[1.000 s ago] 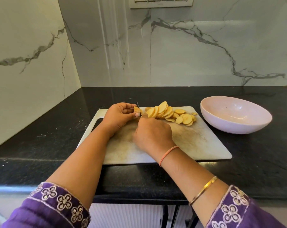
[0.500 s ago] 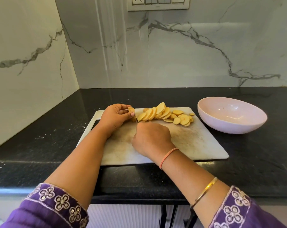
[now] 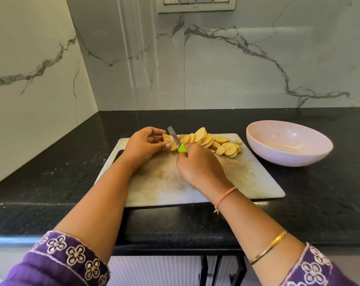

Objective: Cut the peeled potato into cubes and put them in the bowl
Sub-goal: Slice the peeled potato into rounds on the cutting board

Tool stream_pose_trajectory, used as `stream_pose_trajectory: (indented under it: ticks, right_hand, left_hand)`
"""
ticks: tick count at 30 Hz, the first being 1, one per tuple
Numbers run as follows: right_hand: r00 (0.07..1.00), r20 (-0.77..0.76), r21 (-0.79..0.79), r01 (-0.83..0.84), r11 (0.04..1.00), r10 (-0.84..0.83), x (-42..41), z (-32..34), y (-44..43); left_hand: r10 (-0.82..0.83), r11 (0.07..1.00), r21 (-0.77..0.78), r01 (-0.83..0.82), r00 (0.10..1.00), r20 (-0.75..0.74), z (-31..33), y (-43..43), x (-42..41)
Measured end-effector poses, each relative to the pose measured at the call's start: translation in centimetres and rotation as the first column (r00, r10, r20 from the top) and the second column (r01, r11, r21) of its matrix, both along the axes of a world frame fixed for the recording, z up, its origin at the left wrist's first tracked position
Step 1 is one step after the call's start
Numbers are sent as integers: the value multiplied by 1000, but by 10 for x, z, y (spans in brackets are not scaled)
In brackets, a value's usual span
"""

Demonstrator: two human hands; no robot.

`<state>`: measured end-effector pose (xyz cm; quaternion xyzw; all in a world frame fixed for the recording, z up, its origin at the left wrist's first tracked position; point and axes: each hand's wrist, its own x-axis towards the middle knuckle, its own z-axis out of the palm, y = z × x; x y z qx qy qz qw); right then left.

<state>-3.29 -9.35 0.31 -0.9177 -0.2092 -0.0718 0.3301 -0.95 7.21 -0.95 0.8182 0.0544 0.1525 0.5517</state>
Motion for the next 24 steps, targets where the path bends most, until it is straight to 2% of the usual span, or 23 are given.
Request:
stream_pose_trajectory:
  ticks: [4, 24]
  right_hand:
    - [994, 106, -10, -9, 1000, 10, -2, 0, 2]
    - [960, 280, -102, 10, 995, 19, 0, -9, 9]
  left_hand:
    - [11, 1000, -4, -11, 1000, 19, -1, -1, -1]
    - [35, 998, 43, -37, 999, 36, -2, -2, 5]
